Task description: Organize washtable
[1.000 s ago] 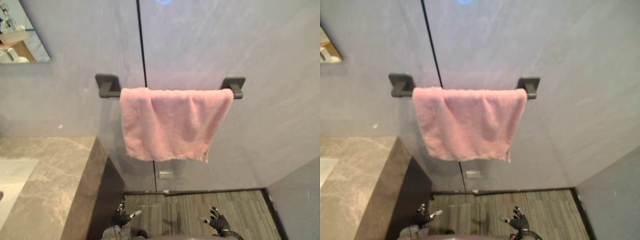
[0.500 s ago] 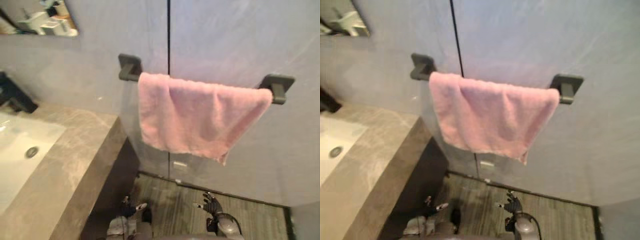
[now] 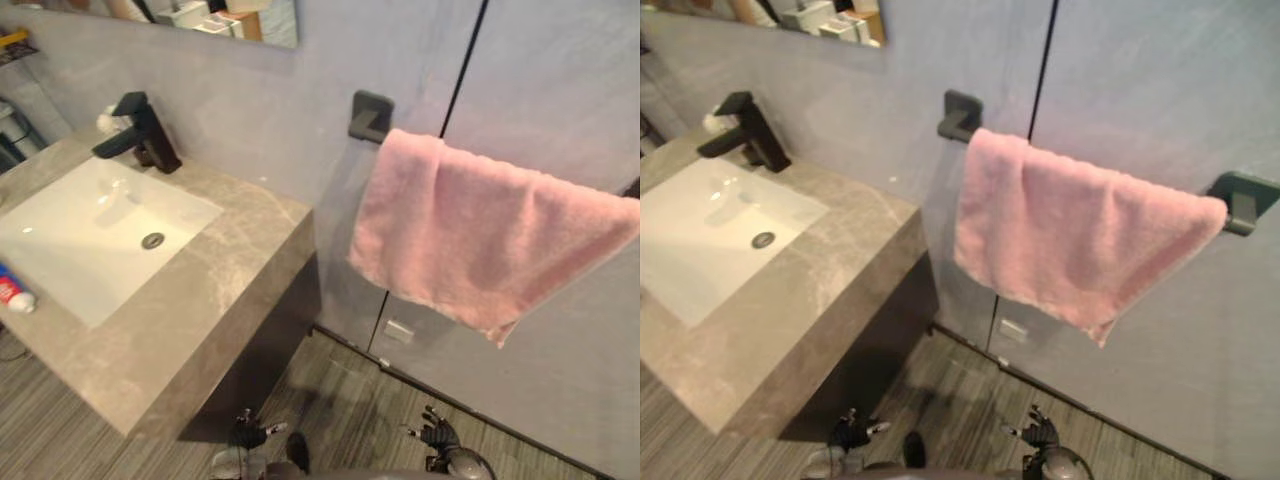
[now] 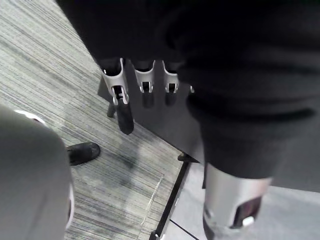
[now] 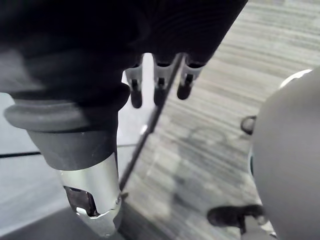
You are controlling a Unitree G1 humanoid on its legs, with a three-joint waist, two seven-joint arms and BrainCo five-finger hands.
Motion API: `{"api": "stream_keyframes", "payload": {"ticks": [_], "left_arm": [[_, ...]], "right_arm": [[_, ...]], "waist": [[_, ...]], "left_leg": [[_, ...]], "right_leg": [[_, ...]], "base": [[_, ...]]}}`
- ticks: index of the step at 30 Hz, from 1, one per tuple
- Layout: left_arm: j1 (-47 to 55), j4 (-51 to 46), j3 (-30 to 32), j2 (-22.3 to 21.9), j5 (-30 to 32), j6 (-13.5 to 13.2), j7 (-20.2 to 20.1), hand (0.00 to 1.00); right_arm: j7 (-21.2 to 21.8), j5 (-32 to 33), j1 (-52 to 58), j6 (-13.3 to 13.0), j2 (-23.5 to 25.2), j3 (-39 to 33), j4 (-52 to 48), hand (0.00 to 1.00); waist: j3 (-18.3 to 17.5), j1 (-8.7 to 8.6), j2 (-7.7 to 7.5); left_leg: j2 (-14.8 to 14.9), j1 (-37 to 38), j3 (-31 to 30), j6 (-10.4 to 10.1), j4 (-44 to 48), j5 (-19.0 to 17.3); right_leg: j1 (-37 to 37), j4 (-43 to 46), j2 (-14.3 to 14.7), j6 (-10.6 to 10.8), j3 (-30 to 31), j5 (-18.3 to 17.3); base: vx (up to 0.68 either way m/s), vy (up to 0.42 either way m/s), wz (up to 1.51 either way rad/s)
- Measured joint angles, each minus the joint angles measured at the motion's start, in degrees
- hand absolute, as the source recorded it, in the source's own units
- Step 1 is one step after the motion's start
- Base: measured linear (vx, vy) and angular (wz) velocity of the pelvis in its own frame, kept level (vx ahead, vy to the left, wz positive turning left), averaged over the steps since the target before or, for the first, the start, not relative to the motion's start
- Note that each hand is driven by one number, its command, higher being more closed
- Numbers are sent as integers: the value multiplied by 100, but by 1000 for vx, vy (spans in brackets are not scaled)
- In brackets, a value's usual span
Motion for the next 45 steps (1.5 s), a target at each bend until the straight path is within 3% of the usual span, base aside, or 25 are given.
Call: {"api": "stream_keyframes", "payload": {"ticks": [4,6,9,15,16,18,20,23,25,26,27,28,29,30,31,32,33,34,35,37,38,41,45], "left_arm": [[2,117,16,-7,1,-17,-4,0],[3,108,69,1,0,-16,-16,0],[-62,99,32,124,0,-1,-18,0],[-161,87,-7,127,-5,7,-9,0],[-159,86,-6,148,-6,8,-3,0],[-155,86,0,211,-9,7,-1,0],[-154,-28,19,202,-23,2,-2,0],[-149,-243,4,42,-151,-1,21,0],[-98,-339,-2,-3,-195,-14,41,0],[-116,-394,64,-2,-195,-14,20,0],[-166,-415,76,-43,-167,11,21,0],[-168,-434,55,-64,-116,11,12,0],[-158,-488,24,-119,-100,5,6,0],[-218,-566,-91,-166,-38,-8,-7,0],[-198,-578,-76,-195,-4,-12,-7,0],[-296,-481,-50,-203,6,31,-6,0],[-333,-346,-112,-202,24,73,-25,0],[-353,-298,-206,-202,50,73,-29,0],[-360,-225,-305,-187,61,75,-58,0],[-347,-127,-454,-117,64,82,-62,0],[-296,-80,-487,-68,121,81,-62,0],[-224,4,-484,46,124,83,-57,0],[-213,147,-276,85,125,68,-58,0]], "right_arm": [[-1,-160,-30,-1,14,8,10,0],[0,-204,-51,2,45,36,7,0],[12,-214,-78,4,51,221,-59,0],[27,-227,-37,11,60,240,-106,0],[39,-227,-52,10,74,301,-110,0],[39,-230,-192,10,108,506,-110,0],[36,-225,-389,10,130,642,-116,0],[4,-209,-539,9,39,606,-182,0],[3,-211,-508,20,41,611,-314,0],[-1,-211,-503,-2,135,611,-507,0],[-23,-210,-458,-5,131,589,-682,0],[-31,-209,-408,-1,83,578,-805,0],[-49,-207,-356,5,53,575,-825,0],[-109,-205,-220,11,19,557,-842,0],[-117,-206,-150,-2,35,562,-835,0],[-116,-206,-205,-52,122,560,-735,0],[-122,-205,-201,-14,145,436,-678,0],[-123,-204,-169,4,159,362,-673,0],[-130,-203,-119,3,111,264,-619,0],[-129,-200,-133,11,109,224,-435,0],[-125,-198,-131,4,116,230,-373,0],[-121,-201,-196,0,120,239,-261,0],[-118,-215,-268,-2,106,238,-70,0]], "waist": [[-4,-2,-16],[14,8,-43],[88,-32,-209],[211,9,-193],[146,19,-292],[77,42,-385],[18,160,-469],[214,170,-184],[244,166,-184],[262,148,-190],[295,130,-119],[324,100,-15],[328,28,32],[282,-180,-11],[177,-208,-135],[259,-309,-202],[291,-319,-171],[291,-330,-157],[294,-349,-148],[286,-301,-146],[239,-317,-67],[226,-313,-48],[226,-307,-52]], "left_leg": [[11,79,-69,3,-4,1],[-14,61,41,28,0,-87],[-184,-33,-59,75,5,-121],[-256,-65,-1088,136,43,-68],[-307,-127,-1290,132,45,-49],[-384,-310,-1587,46,47,64],[-411,-648,-1870,-45,59,247],[-404,-1210,-2052,-43,712,276],[-386,-1253,-1689,34,533,710],[-218,-1411,-657,108,1274,63],[53,-1624,314,494,2542,-912],[252,-1706,757,651,3102,-1158],[254,-1738,824,704,3108,-1072],[-32,-1527,465,550,2156,-505],[-176,-1406,327,345,1763,-461],[18,-1448,599,236,2855,-1444],[210,-1175,593,104,3274,-1892],[156,-974,525,24,2936,-1952],[-24,-714,475,224,2223,-1807],[-238,-313,443,205,1278,-1256],[-279,-138,379,223,812,-1001],[-388,118,344,315,162,-594],[-411,172,294,361,55,-461]], "right_leg": [[91,31,23,-6,-15,-10],[-68,293,-85,80,74,-193],[-393,1057,-156,417,677,-630],[-649,2245,98,-14,1887,-435],[-649,2257,115,-81,2144,-524],[-586,1959,117,83,2430,-672],[-460,1369,179,89,2131,-828],[-238,1100,274,60,1459,-846],[-226,1023,333,-168,1130,-710],[-164,917,357,-248,870,-704],[-119,962,426,-333,633,-752],[-116,1141,546,-391,453,-785],[-131,1287,616,-392,352,-786],[-410,1590,504,-606,372,-769],[-448,1145,457,-725,385,-678],[-185,580,494,-600,194,-705],[-104,589,537,-640,-44,-617],[-107,600,537,-628,-112,-598],[-138,574,517,-599,-213,-557],[-156,513,480,-569,-221,-300],[-150,444,532,-532,-193,-132],[-154,392,555,-486,-117,-63],[-135,395,553,-420,-92,24]], "base": [[-72,6,8],[-52,37,-9],[-16,4,7],[150,-3,94],[205,-102,101],[152,-139,95],[42,-198,72],[-73,-168,112],[-157,-128,99],[-54,-86,68],[-37,-107,79],[3,-80,86],[-123,-107,150],[-122,-74,148],[-93,-102,163],[3,-52,114],[19,-57,101],[-45,10,80],[-51,45,46],[-68,49,24],[-61,46,7],[-88,43,2],[-118,45,6]]}}
